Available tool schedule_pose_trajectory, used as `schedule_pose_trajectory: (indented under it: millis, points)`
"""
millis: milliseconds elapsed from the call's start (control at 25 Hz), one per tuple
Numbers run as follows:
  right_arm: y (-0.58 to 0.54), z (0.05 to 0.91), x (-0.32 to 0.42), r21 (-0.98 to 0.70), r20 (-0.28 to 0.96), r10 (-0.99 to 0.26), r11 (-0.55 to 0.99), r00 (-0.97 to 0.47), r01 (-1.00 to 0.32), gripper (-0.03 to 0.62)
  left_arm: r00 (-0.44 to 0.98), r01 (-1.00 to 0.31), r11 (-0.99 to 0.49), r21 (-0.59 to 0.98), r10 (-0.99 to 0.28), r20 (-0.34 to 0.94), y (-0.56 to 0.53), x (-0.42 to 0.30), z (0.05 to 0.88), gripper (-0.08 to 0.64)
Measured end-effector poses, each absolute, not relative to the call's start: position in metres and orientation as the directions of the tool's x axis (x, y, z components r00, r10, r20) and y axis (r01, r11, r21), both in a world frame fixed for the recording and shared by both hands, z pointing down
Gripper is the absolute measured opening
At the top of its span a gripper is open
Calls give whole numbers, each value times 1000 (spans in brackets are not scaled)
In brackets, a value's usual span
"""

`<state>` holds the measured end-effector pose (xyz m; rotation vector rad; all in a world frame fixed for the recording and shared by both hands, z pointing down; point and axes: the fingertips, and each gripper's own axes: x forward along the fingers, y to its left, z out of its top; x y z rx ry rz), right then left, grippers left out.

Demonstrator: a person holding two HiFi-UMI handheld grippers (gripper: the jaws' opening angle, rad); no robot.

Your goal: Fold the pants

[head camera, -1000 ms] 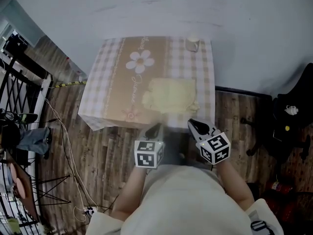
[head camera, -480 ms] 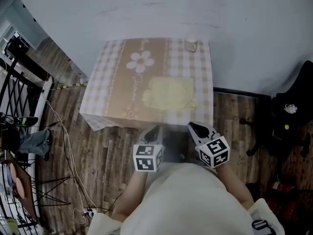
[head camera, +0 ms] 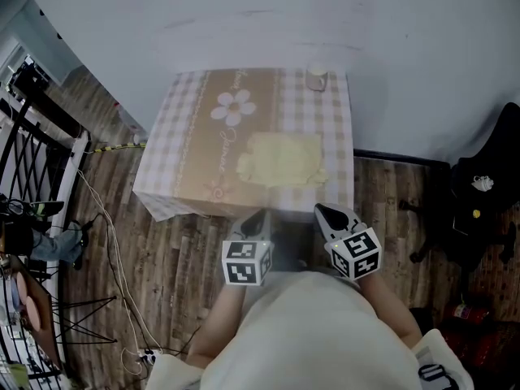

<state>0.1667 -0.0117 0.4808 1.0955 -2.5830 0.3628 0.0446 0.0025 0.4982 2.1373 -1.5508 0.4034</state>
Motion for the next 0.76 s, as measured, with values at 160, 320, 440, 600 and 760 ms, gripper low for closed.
schedule_pose_trajectory:
  millis: [160, 320, 440, 600, 760]
  points:
    - [-12, 480, 166, -117, 375, -650, 674, -661, -730, -2, 322, -946, -253, 203, -808, 493, 2, 45, 498, 20]
    - [-12, 479, 166, -125, 371, -652, 670, -661, -731, -2, 326, -945, -259, 200, -805, 496, 0, 45, 498, 20]
    - [-12, 481, 165, -128, 371, -652, 670, -662, -731, -2, 326, -945, -261, 197, -803, 499, 0, 44, 499, 20]
    - [-11, 482, 163, -131, 369, -650, 671, -664, -730, -2, 329, -944, -263, 199, -801, 501, 1, 43, 501, 20]
    - [-12, 483, 162, -129, 369, -648, 674, -666, -728, -2, 331, -943, -263, 202, -799, 502, 1, 43, 502, 20]
